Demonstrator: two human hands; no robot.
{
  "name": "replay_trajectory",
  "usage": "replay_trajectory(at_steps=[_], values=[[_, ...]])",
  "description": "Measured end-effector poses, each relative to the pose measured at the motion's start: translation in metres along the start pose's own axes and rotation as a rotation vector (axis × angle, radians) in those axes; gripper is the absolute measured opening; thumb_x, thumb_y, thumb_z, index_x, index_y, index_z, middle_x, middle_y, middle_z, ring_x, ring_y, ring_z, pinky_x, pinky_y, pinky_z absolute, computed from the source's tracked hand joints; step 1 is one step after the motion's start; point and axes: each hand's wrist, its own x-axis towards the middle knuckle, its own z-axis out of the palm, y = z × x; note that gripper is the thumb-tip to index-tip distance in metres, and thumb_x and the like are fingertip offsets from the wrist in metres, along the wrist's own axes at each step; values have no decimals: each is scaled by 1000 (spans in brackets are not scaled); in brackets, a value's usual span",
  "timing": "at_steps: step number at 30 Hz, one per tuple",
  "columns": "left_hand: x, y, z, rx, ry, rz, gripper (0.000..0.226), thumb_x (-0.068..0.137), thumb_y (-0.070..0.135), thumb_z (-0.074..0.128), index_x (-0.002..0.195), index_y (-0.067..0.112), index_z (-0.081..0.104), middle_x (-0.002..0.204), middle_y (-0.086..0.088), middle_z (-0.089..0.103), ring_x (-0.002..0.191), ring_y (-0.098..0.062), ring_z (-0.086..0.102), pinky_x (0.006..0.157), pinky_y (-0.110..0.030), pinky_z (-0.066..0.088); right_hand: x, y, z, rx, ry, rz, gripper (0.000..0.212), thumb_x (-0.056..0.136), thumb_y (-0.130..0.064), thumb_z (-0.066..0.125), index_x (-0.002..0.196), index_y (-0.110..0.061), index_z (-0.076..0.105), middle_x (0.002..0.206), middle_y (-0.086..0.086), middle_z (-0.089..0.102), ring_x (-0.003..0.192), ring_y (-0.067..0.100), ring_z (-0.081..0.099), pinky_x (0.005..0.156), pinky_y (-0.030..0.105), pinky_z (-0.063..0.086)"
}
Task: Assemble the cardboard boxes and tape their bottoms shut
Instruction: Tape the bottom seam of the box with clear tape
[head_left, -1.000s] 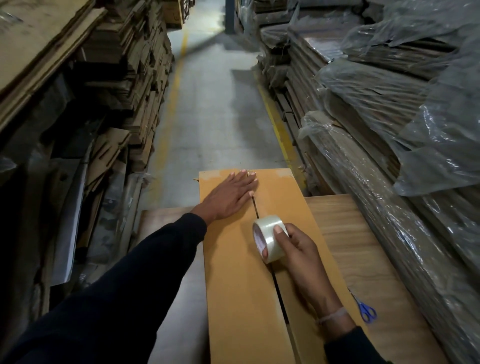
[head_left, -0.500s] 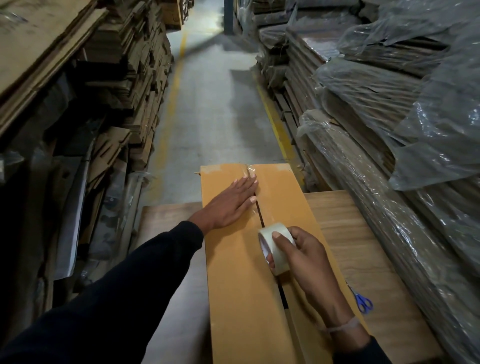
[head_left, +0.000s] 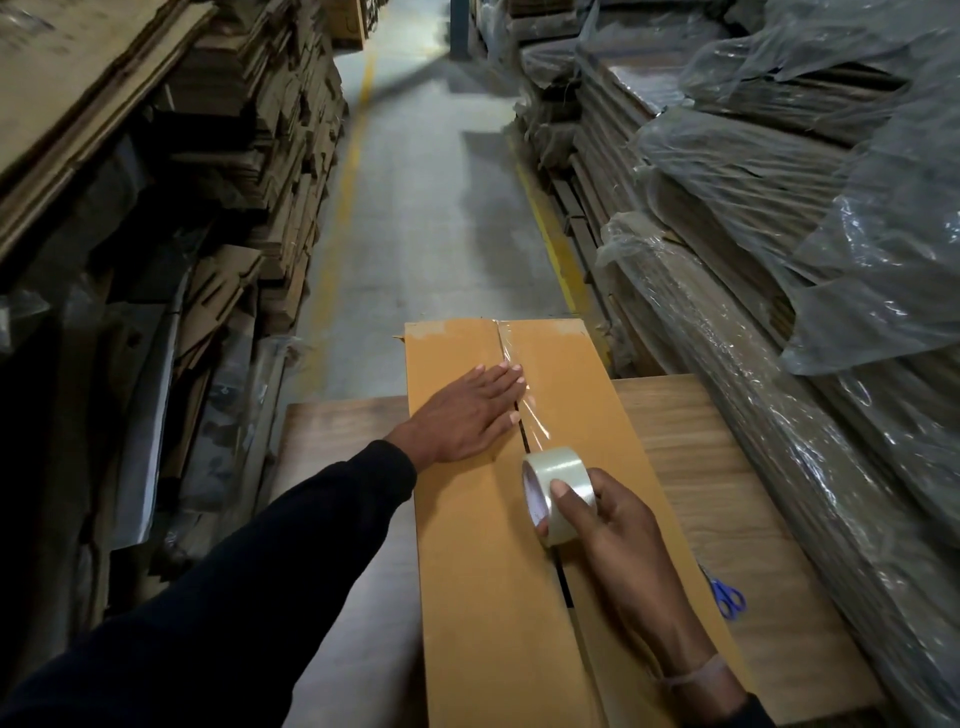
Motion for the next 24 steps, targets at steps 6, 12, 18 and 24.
replay_trajectory(at_steps=[6,12,18,24], values=[[-1,4,-1,17,-9,-24,80,103,58,-2,168,13,11,176,-6,5,162,-18,-2,132,-43,4,-11,1,-6,-24,-28,115,55,101,-53,65,66,-10,65,56,13,66,49,21,62,52,28,51],[-24,23,2,-107,12,199,61,111,37,21,166,12,22,175,-7,14,163,-18,3,133,-42,3,-34,18,-13,248,-56,14,38,100,-47,68,95,-10,73,78,17,69,72,24,64,71,41,50],[-40,31,5,-49,-8,291,64,108,35,25,167,10,19,175,-10,13,163,-21,10,132,-45,10,-54,49,-11,209,-36,-152,12,104,-20,66,109,-9,67,94,17,71,83,24,65,74,40,54],[-32,27,1,-78,-66,284,67,105,38,27,164,8,29,173,-11,19,161,-22,19,132,-46,13,-45,64,-5,131,43,-214,17,105,-25,65,109,-9,66,89,6,72,80,18,67,70,33,54]])
